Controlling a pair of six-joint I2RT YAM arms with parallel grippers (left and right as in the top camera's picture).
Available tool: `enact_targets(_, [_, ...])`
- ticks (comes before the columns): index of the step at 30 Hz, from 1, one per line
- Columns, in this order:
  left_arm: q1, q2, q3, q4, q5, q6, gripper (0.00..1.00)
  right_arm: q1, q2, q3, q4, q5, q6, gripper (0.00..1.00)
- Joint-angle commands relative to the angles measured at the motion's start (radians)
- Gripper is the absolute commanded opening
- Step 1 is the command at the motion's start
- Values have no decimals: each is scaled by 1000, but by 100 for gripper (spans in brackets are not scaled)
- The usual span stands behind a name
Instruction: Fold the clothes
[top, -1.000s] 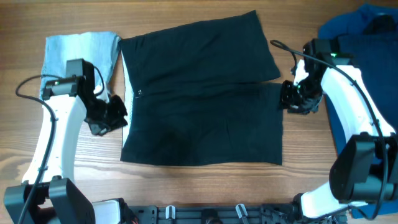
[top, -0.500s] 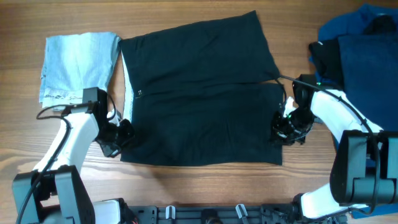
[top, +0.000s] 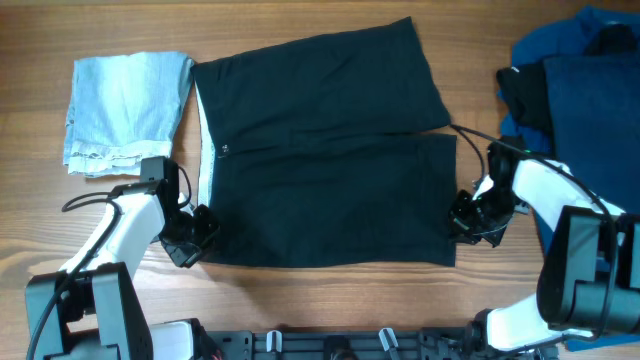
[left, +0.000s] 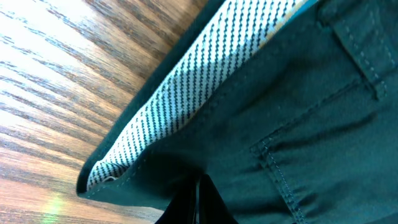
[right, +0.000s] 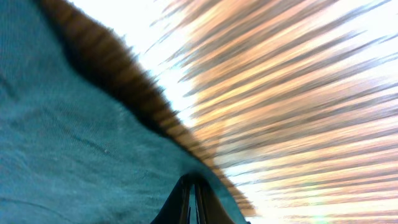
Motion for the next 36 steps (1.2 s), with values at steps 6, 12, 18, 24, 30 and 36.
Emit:
enact_targets(6, [-4, -47, 262, -201, -15, 75, 4, -52, -13, 167, -141, 93, -60, 9])
enact_targets(12, [-3, -93, 325, -227, -17, 66, 15, -47, -138, 195, -300, -22, -109, 27])
enact_targets(18, [-3, -93, 325, -170, -17, 66, 49, -16, -218, 60, -334, -259, -32, 33])
enact_targets(24, [-4, -93, 325, -167, -17, 66, 51, -16, -247, -96, -222, -265, 172, 47])
enact_targets(30, [-4, -93, 325, -166, -9, 66, 51, -16, -246, -226, -8, -259, 319, 48])
enact_targets(36, [-4, -93, 325, -167, -9, 66, 50, -16, -246, -248, 21, -166, 405, 48])
